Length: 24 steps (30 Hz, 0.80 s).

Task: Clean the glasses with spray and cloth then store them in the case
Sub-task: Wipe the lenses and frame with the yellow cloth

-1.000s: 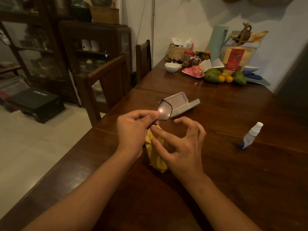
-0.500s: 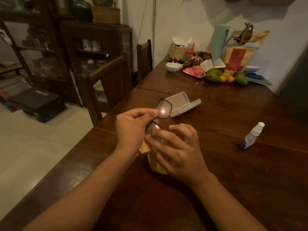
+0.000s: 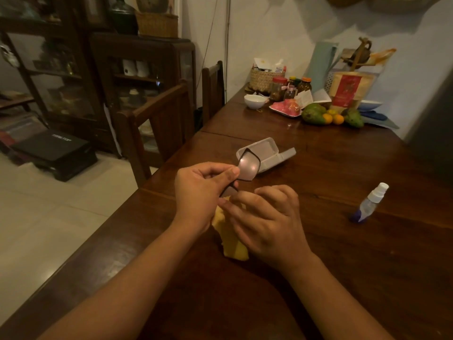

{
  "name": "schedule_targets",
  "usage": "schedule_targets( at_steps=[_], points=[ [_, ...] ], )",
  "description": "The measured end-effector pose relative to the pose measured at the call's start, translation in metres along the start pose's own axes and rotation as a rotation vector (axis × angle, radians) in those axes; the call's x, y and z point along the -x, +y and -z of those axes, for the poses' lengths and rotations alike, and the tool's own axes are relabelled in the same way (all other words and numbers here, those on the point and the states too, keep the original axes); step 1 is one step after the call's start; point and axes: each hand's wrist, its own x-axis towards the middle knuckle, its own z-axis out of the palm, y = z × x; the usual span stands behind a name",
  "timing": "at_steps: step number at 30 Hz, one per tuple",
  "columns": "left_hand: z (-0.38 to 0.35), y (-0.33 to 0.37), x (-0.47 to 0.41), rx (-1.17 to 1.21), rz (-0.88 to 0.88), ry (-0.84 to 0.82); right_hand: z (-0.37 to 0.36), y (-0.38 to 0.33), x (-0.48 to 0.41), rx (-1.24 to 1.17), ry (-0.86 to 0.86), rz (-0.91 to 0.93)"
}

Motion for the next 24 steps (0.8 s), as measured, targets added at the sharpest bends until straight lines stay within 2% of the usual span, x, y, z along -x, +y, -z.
schedule_targets(
  at_steps=[3,8,14,17,20,24],
  points=[
    [0.001,-0.001,0.0,-0.012,-0.007,-0.011,0.001,0.001,-0.001,-0.028,0.023,-0.015],
    [0.001,0.0,-0.002,-0.001,0.023,0.012,0.002,-0.001,-0.001,-0.051,0.031,0.094],
    [0.001,0.0,-0.001,-0.003,0.022,-0.015,0.001,0.0,0.0,0.01,0.053,0.03],
    [0.002,-0.001,-0.002,0.007,0.046,-0.012,0.0,-0.001,0.0,-0.016,0.018,0.09],
    [0.005,-0.003,-0.003,0.007,0.02,-0.019,0.0,0.007,0.003,-0.062,0.056,0.135],
    [0.008,-0.004,-0.006,-0.064,-0.045,-0.052,0.0,0.015,0.006,-0.204,0.201,-0.026]
  ],
)
